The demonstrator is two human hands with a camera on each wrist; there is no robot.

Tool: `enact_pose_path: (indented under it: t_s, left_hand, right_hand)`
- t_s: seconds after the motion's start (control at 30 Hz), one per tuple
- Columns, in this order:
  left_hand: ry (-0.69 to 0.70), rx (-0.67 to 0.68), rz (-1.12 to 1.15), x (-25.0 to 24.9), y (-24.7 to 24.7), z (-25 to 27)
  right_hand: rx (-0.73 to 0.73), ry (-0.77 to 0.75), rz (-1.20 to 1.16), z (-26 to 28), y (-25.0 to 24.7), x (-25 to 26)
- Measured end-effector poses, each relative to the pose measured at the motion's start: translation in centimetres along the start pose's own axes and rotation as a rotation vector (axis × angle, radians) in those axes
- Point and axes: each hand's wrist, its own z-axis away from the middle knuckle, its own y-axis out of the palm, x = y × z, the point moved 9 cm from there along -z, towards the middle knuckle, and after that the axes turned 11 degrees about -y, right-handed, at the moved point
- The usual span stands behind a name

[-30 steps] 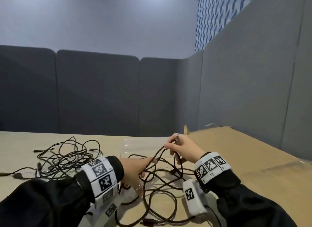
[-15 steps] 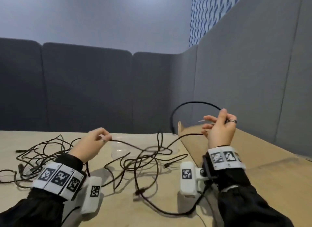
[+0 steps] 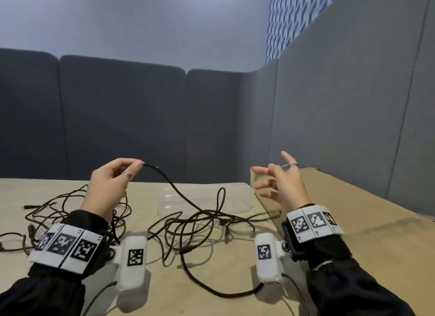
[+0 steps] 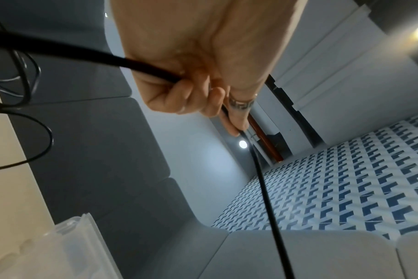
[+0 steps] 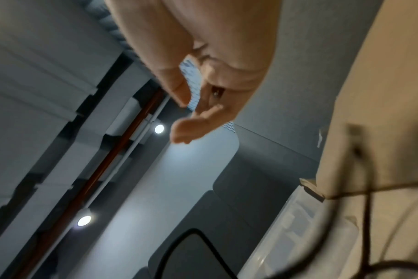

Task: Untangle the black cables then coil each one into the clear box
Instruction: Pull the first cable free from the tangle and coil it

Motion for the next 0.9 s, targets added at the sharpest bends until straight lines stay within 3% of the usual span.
enact_pose_path:
  t_s: [0.07,0.13,0.2,0.27,0.37,0.47,0.57,0.7,0.83,0.9]
  left_hand:
    - [0.013,0.017,0.062,-0.2,0.2,0.2]
    - [0.023,0.035,0.106,-0.5,0.6,0.4]
    - [0.033,0.040,0.146,-0.7,0.7,0.5]
    - [0.036,0.034,0.183,-0.8,0.6,0.5]
    - [0.022,0.032,0.219,-0.4,0.5,0.3]
    - [0.025,-0.052,0.183,-0.2,-0.3,0.0]
    - [0.053,-0.100,0.039,-0.3,-0.9,-0.3]
    - [0.017,0.034,-0.225,0.3,1.0,0.0]
    - [-0.007,0.063,-0.289,0.2,1.2,0.2]
    - [-0.079,0.146,-0.350,0.9,1.8,0.4]
  right_hand:
    - [0.251,-0.058,0.146,1.1,3.0,0.7]
    - [0.626,-0.146,0.367,3.0,6.6,0.4]
    - [1.007,-0.134,0.643,5.9,9.1,-2.1]
    - [1.156,-0.079,0.839,7.2,9.4,-4.3]
    - [1.050,-0.096,0.862,6.3,9.3,-4.3]
    - [0.846,-0.274,0.858,4.7,8.9,-2.3]
    - [0.609,-0.419,0.661,3.7,8.3,0.7]
    - [0.390,-0.382,0.311,2.8,6.5,2.5]
    - [0.241,-0.477,0.407,2.6,5.0,3.6]
    - [0.186,-0.475,0.347,2.5,4.5,4.2]
